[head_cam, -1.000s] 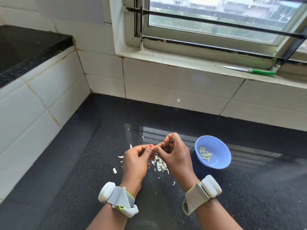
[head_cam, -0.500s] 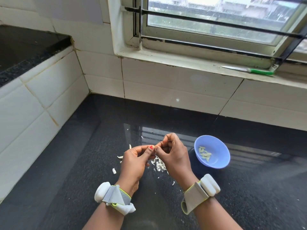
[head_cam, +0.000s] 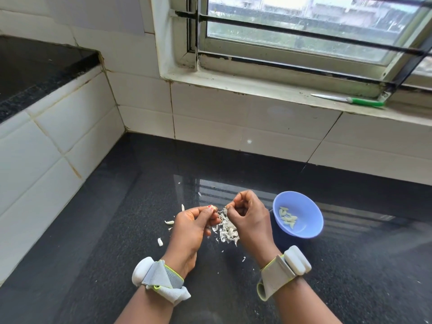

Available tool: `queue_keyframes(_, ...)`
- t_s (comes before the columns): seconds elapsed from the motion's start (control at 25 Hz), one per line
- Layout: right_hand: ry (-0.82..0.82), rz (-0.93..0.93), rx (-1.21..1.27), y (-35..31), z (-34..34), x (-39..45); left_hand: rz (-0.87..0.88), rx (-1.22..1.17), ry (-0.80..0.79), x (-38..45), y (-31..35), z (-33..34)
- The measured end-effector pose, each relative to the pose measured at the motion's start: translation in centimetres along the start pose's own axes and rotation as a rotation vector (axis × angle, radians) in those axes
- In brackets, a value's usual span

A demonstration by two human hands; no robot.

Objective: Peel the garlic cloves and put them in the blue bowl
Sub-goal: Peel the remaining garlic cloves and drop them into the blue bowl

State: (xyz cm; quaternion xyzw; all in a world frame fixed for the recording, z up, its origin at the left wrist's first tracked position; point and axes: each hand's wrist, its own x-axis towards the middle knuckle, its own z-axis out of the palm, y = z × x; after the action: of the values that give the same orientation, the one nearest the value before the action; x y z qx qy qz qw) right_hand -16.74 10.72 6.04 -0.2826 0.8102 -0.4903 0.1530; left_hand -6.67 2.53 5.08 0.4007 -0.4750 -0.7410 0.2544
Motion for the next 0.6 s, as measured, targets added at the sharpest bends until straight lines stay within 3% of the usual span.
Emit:
queue_keyframes(0.16, -0.187, -0.011, -0.22, 0.57, -0.31, 0.5, 0.002, -0.005, 0.022, -0.02, 0.15, -0.19)
queue_keyframes(0.36, -0.133, -0.115, -0.057, -0.23, -0.24, 0.07, 0.035, 0.069, 0.063, -0.04, -0.05, -0.2)
queue_keyframes(0.6, -0.086, -0.25, -0.134, 0.16, 0.32, -0.19, 0.128, 0.226, 0.059, -0.26, -0.06, -0.26)
